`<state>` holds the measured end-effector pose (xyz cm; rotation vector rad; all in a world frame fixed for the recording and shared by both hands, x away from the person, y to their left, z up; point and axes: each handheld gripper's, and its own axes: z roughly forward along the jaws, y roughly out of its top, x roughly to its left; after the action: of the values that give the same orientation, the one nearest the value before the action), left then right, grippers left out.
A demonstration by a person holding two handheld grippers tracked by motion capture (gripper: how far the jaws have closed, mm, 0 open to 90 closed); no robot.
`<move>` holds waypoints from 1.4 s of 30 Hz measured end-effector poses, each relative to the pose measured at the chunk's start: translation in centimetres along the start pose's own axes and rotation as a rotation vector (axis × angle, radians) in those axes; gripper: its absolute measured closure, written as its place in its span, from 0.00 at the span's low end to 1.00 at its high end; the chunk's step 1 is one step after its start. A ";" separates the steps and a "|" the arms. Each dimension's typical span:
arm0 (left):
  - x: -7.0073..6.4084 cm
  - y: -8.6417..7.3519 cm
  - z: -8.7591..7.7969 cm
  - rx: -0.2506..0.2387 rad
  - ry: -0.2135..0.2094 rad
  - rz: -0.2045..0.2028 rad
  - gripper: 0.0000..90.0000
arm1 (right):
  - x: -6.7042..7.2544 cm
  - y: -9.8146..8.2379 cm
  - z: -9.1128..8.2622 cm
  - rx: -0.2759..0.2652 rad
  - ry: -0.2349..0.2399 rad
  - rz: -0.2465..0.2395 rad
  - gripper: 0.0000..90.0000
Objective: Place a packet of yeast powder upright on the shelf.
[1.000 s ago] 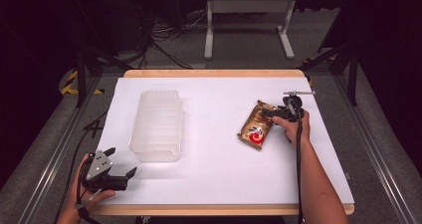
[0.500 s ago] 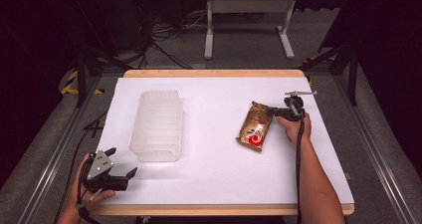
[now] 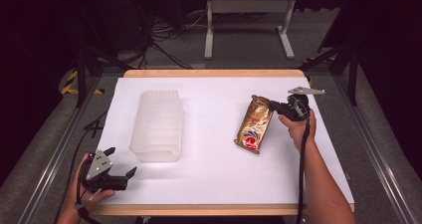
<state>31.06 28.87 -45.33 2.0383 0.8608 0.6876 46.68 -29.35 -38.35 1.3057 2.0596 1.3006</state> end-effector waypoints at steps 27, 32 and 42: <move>0.0 0.0 -0.1 -0.001 -0.005 0.001 0.04 | 10.3 4.0 -3.9 -0.139 0.153 -0.297 0.98; 0.0 0.0 0.0 0.003 -0.005 0.003 0.04 | 11.7 4.4 -3.6 -0.153 0.178 -0.324 0.98; 0.0 -0.1 0.1 0.004 -0.012 0.005 0.04 | 15.2 5.9 -1.4 -0.180 0.257 -0.366 0.98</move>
<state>31.13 28.85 -45.42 2.0473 0.8509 0.6763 41.16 -16.23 -30.27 0.6728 2.1570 1.4957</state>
